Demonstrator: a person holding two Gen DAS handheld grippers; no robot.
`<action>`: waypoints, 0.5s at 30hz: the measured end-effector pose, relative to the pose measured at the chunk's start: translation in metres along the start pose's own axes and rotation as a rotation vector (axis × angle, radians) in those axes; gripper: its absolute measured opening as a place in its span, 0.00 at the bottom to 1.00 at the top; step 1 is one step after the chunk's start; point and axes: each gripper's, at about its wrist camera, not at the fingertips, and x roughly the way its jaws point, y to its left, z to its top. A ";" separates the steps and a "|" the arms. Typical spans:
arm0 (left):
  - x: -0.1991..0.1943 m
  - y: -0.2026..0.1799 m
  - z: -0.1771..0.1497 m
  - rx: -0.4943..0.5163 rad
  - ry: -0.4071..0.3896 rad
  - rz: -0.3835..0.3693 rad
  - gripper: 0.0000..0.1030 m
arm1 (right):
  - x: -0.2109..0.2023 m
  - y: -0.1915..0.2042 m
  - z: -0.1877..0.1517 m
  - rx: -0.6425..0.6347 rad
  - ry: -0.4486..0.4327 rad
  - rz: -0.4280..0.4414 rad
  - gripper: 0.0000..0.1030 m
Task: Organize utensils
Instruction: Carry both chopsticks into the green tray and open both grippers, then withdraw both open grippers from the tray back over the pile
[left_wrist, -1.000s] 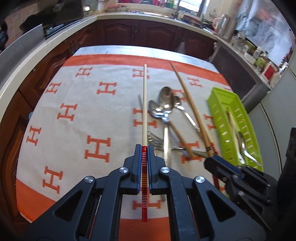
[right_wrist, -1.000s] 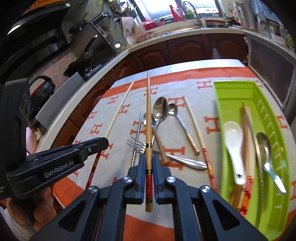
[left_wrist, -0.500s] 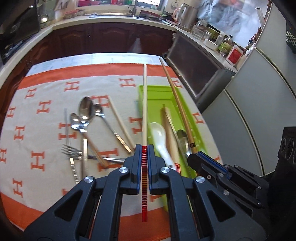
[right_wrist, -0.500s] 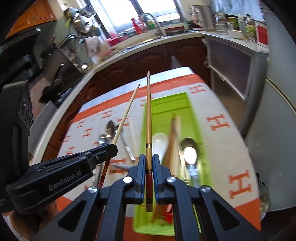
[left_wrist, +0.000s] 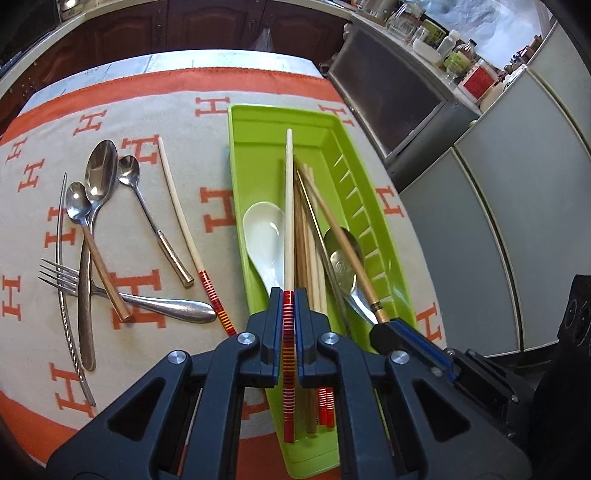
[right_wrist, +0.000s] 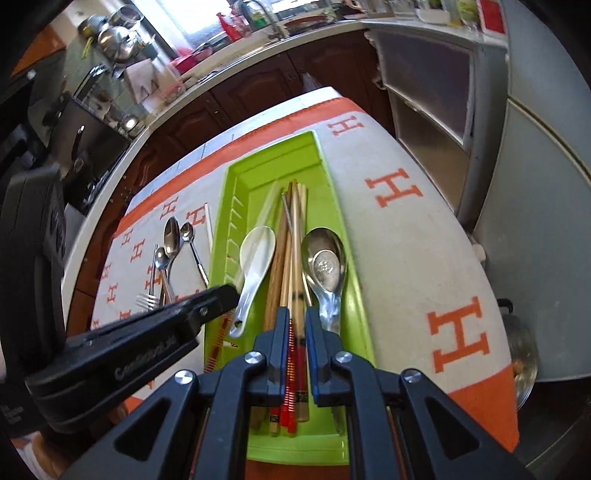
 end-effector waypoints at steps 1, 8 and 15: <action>0.000 0.000 -0.001 0.005 0.006 0.006 0.03 | -0.001 -0.002 0.000 0.012 -0.008 0.000 0.12; -0.018 -0.002 -0.012 0.068 -0.002 -0.011 0.18 | -0.013 -0.008 0.002 0.083 -0.065 0.012 0.19; -0.049 0.008 -0.021 0.061 -0.070 0.023 0.54 | -0.024 -0.002 -0.003 0.100 -0.102 0.015 0.23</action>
